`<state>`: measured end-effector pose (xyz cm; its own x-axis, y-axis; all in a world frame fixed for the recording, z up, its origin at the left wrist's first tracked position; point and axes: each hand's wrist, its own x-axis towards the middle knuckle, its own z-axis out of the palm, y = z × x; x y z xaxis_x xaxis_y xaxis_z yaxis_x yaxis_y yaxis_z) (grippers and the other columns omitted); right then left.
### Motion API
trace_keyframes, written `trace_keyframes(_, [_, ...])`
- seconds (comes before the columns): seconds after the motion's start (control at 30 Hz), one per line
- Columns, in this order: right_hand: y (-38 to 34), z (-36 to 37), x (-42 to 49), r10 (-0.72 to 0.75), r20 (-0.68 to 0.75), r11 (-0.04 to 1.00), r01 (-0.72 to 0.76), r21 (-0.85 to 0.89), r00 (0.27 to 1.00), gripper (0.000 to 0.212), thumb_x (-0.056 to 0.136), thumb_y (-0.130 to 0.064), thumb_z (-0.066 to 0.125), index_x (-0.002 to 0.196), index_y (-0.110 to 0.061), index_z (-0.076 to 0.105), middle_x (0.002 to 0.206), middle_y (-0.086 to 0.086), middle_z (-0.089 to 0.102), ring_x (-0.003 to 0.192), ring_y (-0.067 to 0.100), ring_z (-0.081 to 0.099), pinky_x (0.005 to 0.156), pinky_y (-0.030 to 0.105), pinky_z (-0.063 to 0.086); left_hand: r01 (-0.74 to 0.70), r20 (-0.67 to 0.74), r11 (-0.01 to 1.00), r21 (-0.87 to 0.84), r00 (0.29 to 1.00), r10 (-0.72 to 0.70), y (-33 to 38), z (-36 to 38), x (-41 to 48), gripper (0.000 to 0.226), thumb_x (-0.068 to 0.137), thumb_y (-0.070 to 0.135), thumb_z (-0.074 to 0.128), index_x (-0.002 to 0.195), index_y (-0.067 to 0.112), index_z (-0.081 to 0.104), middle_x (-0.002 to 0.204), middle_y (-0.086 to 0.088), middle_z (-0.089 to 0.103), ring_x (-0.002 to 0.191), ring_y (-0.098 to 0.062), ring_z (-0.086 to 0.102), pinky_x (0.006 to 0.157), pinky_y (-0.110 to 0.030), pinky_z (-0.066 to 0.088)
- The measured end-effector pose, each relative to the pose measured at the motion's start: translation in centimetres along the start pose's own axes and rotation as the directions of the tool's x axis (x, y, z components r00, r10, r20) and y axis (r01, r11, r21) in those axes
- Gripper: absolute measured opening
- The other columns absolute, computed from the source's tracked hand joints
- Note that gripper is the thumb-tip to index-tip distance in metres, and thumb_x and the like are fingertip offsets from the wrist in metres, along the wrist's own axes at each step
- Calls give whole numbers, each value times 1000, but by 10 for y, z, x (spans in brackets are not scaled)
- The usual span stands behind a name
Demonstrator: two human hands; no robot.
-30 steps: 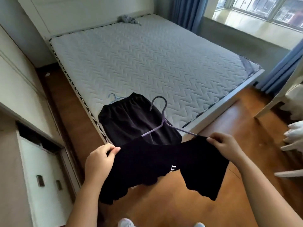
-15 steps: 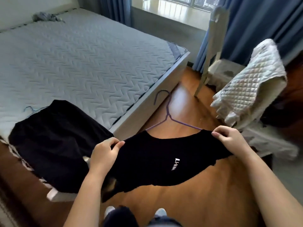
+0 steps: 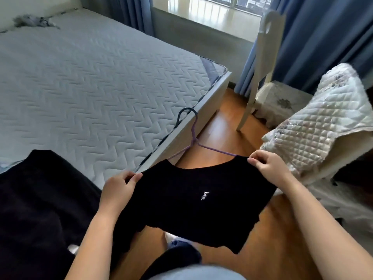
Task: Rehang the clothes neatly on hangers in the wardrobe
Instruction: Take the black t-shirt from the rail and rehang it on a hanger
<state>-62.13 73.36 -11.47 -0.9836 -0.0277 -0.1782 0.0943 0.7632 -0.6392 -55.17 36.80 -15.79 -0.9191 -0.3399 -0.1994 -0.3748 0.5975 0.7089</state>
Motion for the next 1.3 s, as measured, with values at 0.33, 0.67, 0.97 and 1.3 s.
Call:
trace_keyframes(0.33, [-80,61,174,-158,282,981,184,-68,947,12,88,-22,58,76,-25,59,78,-1,64,79,21,58,68,27,44,211,-247,977,-26,946,-211,-18,-38,93,13,85,25,61,80,15,66,77,-5,67,79,-28,59,72,-36,44])
trace_keyframes(0.67, [-210,158,318,-394,653,853,522,-3,647,19,88,-18,57,70,-25,56,71,-4,59,77,18,55,65,27,37,569,-529,805,-167,637,-560,-37,-66,96,17,85,27,61,80,12,64,64,6,54,64,-18,52,58,-30,36])
trace_keyframes(0.97, [-313,251,348,-423,838,714,697,73,346,15,88,-22,56,74,-22,57,69,-9,55,69,6,50,61,13,34,752,-635,581,-311,290,-716,-43,-81,72,18,86,30,60,83,13,63,78,2,59,72,-18,49,66,-29,33])
trace_keyframes(1.3, [-357,333,328,-328,833,746,663,-62,447,18,90,-31,52,77,-22,61,78,1,65,78,18,60,73,29,46,717,-619,636,-286,369,-694,-153,-155,103,15,86,27,61,80,13,62,73,6,58,71,-19,53,62,-30,33])
